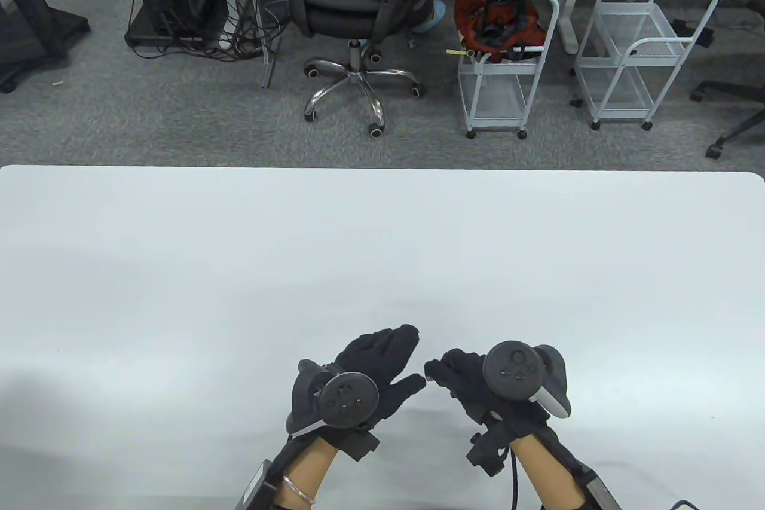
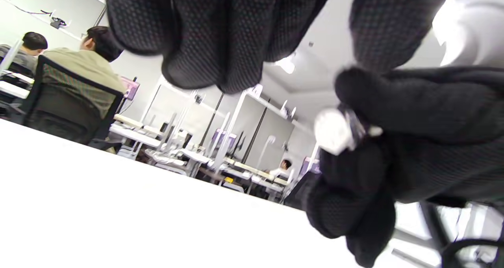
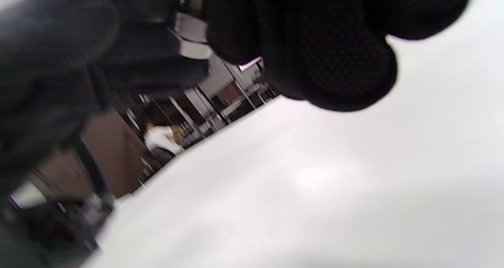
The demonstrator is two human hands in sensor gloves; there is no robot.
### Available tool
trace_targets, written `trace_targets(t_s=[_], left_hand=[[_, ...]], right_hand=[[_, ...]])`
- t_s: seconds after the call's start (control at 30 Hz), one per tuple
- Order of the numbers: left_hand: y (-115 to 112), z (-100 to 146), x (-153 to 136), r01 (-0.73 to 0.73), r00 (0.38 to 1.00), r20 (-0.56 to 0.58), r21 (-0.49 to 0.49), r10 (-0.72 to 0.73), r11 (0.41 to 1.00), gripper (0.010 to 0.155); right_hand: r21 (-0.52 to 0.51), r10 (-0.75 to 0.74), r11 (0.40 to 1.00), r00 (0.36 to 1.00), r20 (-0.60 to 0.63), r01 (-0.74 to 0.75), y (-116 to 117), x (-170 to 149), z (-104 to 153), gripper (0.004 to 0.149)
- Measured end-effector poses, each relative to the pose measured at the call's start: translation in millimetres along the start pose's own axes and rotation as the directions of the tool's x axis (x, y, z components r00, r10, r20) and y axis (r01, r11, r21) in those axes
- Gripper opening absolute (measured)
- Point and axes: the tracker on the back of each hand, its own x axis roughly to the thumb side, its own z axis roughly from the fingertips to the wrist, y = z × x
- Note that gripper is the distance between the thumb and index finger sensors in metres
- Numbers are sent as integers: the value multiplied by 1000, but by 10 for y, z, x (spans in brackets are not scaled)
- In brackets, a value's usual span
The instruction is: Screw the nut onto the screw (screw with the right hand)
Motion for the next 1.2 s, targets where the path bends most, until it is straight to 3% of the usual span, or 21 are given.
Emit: trace_targets(t_s=[0.1, 0.33, 0.47, 0.63, 0.73, 0.83, 0.93, 1.03, 1.2], left_hand=[[6, 9, -109, 4, 999, -38, 18, -3, 1000, 74], [45, 30, -181, 54, 997, -65, 48, -51, 997, 73], [48, 31, -180, 44, 997, -65, 55, -40, 998, 72], [50, 35, -178, 51, 997, -61, 65, -47, 997, 71], [51, 37, -176, 52, 997, -59, 69, -48, 996, 71], [50, 39, -170, 60, 997, -57, 71, -56, 996, 71], [51, 40, -165, 61, 997, -55, 72, -57, 996, 71], [46, 39, -154, 58, 997, -47, 77, -54, 995, 71], [21, 38, -142, 72, 997, -37, 69, -69, 995, 71]], right_hand=[[115, 200, 973, 980, 6, -200, 182, 37, -63, 44], [256, 454, 853, 889, 63, -454, 528, 124, -138, 43], [298, 538, 788, 838, 93, -539, 651, 153, -147, 44], [275, 592, 753, 798, 114, -598, 708, 191, -140, 45], [285, 562, 773, 820, 108, -567, 679, 189, -130, 60], [213, 487, 838, 865, 124, -503, 566, 189, -121, 67], [20, 450, 890, 883, 135, -456, 404, 184, -97, 70], [-148, 433, 899, 889, 149, -413, 228, 177, -50, 70], [-240, 429, 887, 896, 114, -394, 59, 148, 1, 70]])
